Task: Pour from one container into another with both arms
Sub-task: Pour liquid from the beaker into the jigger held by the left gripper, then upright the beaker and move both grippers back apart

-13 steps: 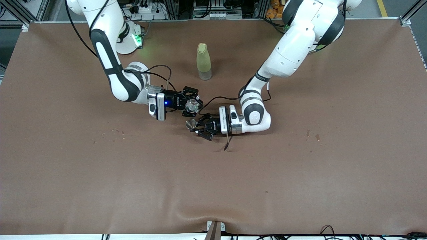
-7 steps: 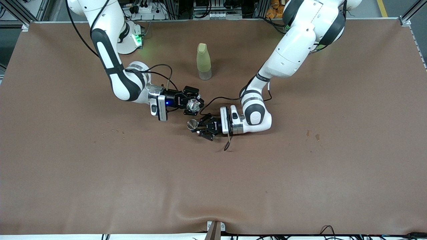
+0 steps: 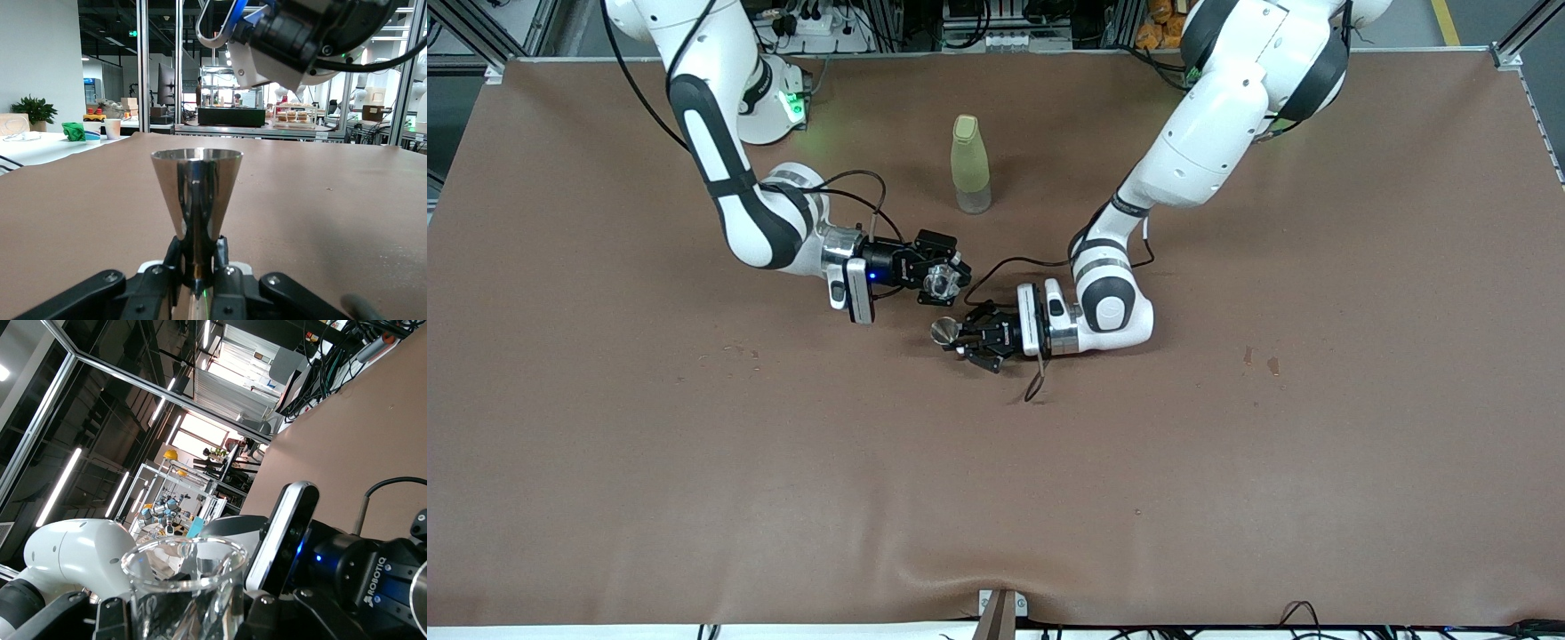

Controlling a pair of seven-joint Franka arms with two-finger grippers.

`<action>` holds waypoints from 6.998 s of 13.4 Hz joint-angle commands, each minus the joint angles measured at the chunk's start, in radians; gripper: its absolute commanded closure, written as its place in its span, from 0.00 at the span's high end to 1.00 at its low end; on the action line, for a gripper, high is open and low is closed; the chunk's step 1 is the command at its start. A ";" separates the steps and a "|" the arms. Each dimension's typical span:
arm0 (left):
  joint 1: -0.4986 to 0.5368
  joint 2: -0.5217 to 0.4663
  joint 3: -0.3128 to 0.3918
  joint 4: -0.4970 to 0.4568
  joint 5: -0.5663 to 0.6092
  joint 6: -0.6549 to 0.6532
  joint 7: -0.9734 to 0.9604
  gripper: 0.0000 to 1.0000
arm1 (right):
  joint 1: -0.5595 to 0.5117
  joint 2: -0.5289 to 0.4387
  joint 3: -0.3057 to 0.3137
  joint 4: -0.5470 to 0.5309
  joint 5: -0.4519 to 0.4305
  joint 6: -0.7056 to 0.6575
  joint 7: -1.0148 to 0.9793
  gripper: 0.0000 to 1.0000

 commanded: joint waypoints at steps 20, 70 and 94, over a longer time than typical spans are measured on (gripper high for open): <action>0.024 -0.058 -0.026 -0.073 0.002 -0.046 -0.002 0.00 | 0.001 -0.036 0.017 -0.015 -0.001 0.004 0.337 0.00; 0.307 -0.209 -0.038 -0.196 0.309 -0.107 -0.206 0.00 | -0.483 -0.148 0.007 0.140 -0.858 -0.247 -0.025 0.00; 1.170 -0.160 -0.037 -0.165 1.108 -0.654 -0.111 0.00 | -0.904 0.283 0.007 0.235 -1.102 -0.398 -1.296 0.00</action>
